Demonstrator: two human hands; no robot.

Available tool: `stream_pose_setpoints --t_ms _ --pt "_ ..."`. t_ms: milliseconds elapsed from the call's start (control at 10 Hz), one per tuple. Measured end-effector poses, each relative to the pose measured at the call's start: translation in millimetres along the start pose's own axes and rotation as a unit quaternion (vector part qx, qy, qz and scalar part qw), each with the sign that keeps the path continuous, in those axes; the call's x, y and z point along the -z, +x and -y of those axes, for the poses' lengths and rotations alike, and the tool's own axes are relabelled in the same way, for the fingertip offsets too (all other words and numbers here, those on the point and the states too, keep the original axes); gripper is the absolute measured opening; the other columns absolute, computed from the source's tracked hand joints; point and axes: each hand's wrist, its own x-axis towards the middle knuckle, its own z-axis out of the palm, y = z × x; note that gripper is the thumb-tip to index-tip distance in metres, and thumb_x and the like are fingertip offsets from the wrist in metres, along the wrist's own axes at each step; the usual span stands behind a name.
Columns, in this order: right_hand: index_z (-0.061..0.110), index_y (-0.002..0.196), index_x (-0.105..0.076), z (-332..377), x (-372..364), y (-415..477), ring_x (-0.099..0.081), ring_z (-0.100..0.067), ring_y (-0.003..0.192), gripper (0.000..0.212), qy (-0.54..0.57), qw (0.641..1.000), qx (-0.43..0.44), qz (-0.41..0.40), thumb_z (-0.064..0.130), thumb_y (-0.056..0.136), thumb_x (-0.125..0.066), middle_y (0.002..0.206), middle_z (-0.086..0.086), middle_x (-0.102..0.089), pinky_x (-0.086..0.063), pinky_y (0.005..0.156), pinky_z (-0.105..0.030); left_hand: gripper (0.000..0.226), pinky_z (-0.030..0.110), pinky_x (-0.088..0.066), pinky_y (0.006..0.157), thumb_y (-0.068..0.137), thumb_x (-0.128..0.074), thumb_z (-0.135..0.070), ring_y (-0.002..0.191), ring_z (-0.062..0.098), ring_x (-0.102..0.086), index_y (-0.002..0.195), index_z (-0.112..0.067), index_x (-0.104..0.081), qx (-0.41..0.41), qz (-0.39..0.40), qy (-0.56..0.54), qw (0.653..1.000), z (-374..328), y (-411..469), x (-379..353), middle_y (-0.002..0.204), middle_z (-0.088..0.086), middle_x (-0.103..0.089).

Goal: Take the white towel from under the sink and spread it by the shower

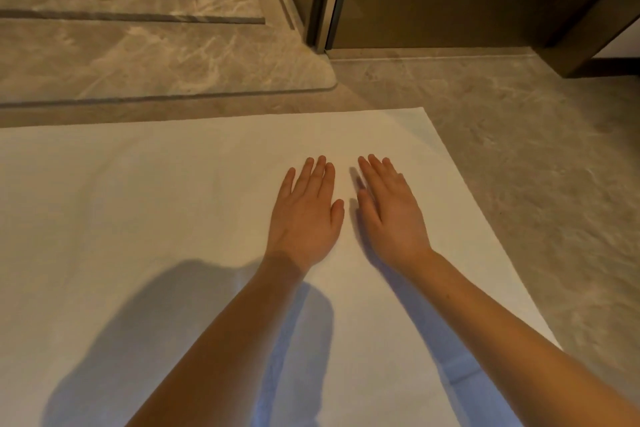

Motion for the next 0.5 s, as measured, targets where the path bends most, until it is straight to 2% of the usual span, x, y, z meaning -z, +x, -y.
stream_pose_setpoints --t_ms 200,400,500 --pt "0.021 0.155 -0.019 -6 -16 -22 -0.006 -0.017 0.150 0.052 -0.051 0.998 -0.016 0.046 0.032 0.105 -0.024 0.162 0.002 -0.017 -0.004 0.122 -0.035 0.060 0.042 -0.004 0.122 0.100 -0.018 -0.039 0.150 0.020 -0.006 0.154 -0.012 -0.013 0.003 -0.007 -0.001 1.000 -1 0 -1 0.163 0.006 -0.011" --pt "0.019 0.155 -0.022 3 -10 -22 -0.010 -0.021 0.150 0.053 -0.048 0.997 -0.031 0.058 0.031 0.103 -0.027 0.162 -0.002 -0.020 -0.007 0.122 -0.038 0.056 0.039 -0.004 0.121 0.102 -0.026 -0.033 0.150 0.022 -0.009 0.153 -0.012 -0.018 0.017 0.053 -0.036 0.998 -5 -7 19 0.162 0.007 -0.015" --pt "0.015 0.153 -0.026 15 12 -16 -0.018 -0.023 0.148 0.051 -0.045 0.992 -0.051 0.106 0.028 0.104 -0.031 0.160 -0.006 -0.026 -0.012 0.120 -0.039 0.047 0.038 -0.028 0.111 0.099 -0.035 -0.028 0.134 0.028 -0.040 0.142 -0.012 -0.043 0.023 0.050 -0.055 0.997 -7 -23 50 0.146 0.010 -0.047"
